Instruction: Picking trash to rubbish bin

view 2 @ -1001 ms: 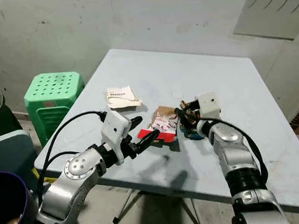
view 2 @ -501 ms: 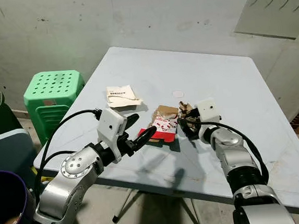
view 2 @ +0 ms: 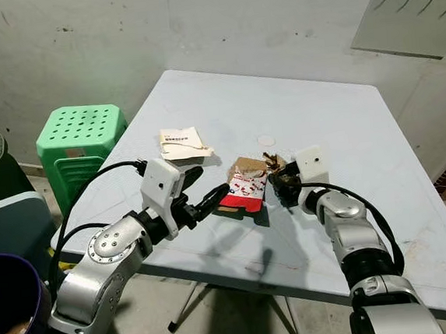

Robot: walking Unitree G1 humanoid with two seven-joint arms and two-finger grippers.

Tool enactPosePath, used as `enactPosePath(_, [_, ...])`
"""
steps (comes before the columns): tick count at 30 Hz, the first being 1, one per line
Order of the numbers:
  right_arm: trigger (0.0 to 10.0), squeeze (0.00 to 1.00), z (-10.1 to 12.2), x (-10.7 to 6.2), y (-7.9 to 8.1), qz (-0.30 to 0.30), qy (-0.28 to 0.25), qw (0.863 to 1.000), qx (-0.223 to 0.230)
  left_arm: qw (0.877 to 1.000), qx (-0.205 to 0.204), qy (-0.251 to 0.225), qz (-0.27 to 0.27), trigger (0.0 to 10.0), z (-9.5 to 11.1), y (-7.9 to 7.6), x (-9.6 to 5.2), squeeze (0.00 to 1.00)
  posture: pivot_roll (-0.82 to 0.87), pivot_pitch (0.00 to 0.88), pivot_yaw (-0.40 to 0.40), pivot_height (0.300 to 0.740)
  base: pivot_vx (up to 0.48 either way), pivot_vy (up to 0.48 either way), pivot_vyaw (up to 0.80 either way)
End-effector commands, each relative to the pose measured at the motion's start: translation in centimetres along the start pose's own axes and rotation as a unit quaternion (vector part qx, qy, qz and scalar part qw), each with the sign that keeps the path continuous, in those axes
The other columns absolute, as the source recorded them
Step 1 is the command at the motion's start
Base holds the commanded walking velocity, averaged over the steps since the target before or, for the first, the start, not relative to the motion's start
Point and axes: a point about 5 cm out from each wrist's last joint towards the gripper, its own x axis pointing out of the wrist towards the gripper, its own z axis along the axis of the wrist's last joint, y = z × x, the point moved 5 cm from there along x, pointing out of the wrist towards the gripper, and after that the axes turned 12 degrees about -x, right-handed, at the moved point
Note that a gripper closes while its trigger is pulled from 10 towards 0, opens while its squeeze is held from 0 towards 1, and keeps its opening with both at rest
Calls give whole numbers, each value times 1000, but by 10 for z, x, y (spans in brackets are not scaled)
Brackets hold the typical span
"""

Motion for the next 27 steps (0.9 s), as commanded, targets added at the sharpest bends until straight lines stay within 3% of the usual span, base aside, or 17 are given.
enactPosePath(1, [0, 0, -1, -1, -5, -9, 1, 1000, -5, 1000, 6, -13, -4, 10000, 8, -2, 3, 0, 86, 36, -97, 740, 0, 0, 0])
enactPosePath(7, [0, 0, 1, 1, -6, -16, -2, 1000, -14, 1000, 9, -20, 3, 10000, 13, 2, 4, 0, 92, 26, -100, 740, 0, 0, 0])
enactPosePath(18, [0, 0, 20, -4, -12, -38, -71, 997, 8, 998, 12, -42, 49, 10000, 19, 18, 6, 0, 87, 17, -100, 740, 0, 0, 0])
enactPosePath(27, [0, 0, 46, -19, -10, -77, -165, 982, 54, 988, 15, -63, 140, 10000, 23, 48, 3, 0, 75, 2, -88, 740, 0, 0, 0])
